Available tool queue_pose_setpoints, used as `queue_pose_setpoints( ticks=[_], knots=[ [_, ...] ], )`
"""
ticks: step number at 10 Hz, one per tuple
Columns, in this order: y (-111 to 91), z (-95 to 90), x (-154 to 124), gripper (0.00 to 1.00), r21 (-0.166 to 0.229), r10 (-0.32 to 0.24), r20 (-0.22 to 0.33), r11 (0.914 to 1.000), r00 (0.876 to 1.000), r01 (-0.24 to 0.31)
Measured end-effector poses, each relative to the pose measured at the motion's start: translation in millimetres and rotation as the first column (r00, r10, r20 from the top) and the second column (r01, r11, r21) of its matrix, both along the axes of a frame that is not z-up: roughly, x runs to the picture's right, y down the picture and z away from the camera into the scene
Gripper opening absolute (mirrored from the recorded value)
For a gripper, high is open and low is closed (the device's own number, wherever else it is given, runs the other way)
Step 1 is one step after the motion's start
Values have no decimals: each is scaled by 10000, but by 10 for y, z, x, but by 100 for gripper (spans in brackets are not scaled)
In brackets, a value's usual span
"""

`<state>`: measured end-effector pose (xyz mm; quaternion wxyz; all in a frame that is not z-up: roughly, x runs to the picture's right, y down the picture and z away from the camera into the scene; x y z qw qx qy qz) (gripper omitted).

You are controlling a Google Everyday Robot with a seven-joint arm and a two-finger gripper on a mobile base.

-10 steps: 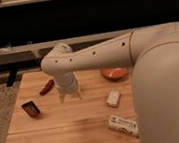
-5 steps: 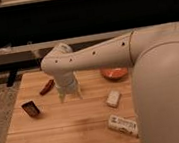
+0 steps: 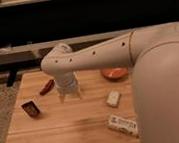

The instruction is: Knock the eraser over

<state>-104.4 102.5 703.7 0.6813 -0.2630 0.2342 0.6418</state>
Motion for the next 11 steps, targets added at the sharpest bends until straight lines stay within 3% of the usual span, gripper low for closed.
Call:
queue_pose_setpoints(
  ticks=[3, 5, 8, 11],
  knots=[
    [1, 4, -4, 65, 9, -83, 69, 10000, 9999, 83],
    [108, 12, -277, 65, 39, -773, 824, 9970, 9936, 773],
    [259, 51, -906, 65, 176, -1665, 1936, 9859, 9669, 1662],
    [371, 271, -1400, 65, 360, -2317, 2398, 9726, 9428, 2299]
  ],
)
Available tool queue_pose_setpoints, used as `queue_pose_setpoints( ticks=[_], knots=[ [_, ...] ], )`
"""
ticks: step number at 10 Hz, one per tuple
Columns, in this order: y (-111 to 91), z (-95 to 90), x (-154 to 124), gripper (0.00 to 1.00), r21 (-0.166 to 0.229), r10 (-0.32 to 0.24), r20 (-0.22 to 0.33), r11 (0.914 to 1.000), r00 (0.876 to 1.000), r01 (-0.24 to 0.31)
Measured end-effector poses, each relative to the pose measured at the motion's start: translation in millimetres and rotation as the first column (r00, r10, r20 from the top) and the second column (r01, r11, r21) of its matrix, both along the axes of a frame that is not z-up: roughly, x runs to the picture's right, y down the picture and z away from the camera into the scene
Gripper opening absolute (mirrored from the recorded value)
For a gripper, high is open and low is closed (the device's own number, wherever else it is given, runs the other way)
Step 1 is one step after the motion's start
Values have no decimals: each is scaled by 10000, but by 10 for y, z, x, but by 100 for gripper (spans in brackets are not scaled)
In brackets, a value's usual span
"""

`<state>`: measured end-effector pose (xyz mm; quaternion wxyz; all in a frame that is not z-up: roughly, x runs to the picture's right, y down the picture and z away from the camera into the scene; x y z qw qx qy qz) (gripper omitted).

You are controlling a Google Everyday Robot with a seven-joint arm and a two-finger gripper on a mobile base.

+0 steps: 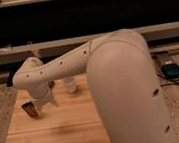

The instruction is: Knock the eraser over

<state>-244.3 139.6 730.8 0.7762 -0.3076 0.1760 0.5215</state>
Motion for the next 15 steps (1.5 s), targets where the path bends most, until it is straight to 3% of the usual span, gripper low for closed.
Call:
queue_pose_setpoints(
  ticks=[3, 6, 8, 12, 15],
  knots=[
    [10, 216, -397, 65, 247, -427, 33, 9988, 9991, 426],
    [-81, 423, -624, 65, 286, -485, 121, 9984, 9988, 481],
    [-214, 486, -718, 65, 519, -123, 202, 9986, 9997, 112],
    [-612, 709, -829, 65, 1066, 1042, 195, 9887, 9944, -1057],
    [-810, 682, -783, 65, 1237, 1343, 474, 9825, 9898, -1393]
  ],
)
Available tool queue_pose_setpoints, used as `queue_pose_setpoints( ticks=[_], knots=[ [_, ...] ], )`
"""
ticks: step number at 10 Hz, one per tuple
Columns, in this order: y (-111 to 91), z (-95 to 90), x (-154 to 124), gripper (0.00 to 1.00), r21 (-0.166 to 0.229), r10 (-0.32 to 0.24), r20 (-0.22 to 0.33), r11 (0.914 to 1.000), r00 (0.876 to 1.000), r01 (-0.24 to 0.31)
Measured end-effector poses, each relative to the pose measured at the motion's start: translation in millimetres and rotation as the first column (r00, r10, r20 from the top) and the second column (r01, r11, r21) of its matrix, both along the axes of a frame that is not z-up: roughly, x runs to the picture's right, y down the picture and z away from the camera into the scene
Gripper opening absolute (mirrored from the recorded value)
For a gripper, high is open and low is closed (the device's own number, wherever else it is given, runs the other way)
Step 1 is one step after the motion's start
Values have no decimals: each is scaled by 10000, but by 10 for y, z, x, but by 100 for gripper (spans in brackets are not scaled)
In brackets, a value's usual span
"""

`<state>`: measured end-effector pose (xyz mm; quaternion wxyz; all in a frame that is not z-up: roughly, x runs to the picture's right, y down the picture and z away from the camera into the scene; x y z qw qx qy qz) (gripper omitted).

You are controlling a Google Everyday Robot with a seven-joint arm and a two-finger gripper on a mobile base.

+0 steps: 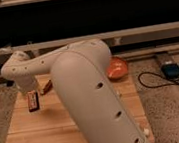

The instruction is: Knock the eraser over

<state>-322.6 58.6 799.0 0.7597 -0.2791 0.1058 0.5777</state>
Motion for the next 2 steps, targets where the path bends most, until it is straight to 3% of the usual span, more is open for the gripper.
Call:
queue_pose_setpoints(
  ticks=[2],
  knots=[
    [23, -17, -41, 65, -21, -47, 59, 10000, 10000, 47]
  ],
)
